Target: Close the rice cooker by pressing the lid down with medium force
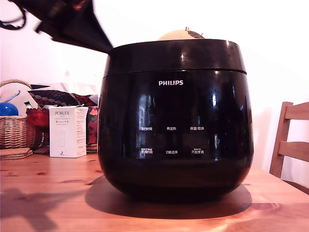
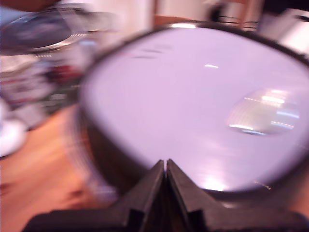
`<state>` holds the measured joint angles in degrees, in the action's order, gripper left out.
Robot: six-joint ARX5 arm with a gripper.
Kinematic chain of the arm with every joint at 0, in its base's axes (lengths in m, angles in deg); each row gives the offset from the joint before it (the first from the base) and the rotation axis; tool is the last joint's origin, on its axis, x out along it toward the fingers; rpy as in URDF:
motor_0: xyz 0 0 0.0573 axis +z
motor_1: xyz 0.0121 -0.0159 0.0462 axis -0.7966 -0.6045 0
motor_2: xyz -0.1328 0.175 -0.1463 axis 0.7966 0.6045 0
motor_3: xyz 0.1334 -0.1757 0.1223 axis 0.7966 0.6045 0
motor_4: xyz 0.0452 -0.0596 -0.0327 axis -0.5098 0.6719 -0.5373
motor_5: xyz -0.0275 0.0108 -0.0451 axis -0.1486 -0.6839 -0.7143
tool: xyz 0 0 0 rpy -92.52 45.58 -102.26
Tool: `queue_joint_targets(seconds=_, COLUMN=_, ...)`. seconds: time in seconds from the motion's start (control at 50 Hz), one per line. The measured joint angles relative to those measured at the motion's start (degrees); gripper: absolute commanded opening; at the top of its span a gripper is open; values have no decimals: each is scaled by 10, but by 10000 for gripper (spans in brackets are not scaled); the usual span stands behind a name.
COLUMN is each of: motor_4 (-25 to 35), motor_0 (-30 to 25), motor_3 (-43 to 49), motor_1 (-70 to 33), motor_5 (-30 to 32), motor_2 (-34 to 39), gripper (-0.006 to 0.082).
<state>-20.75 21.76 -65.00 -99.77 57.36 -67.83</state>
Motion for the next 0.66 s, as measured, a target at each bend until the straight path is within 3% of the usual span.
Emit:
queue_joint_targets(seconds=0.22, motor_4=-4, motor_0=79, motor_3=-2, motor_1=2, motor_5=4, motor_2=-46, gripper=-14)
queue_joint_targets(seconds=0.66, motor_4=-4, motor_0=187, motor_3=-1, motor_1=5, motor_5=11, motor_2=-51, gripper=-14)
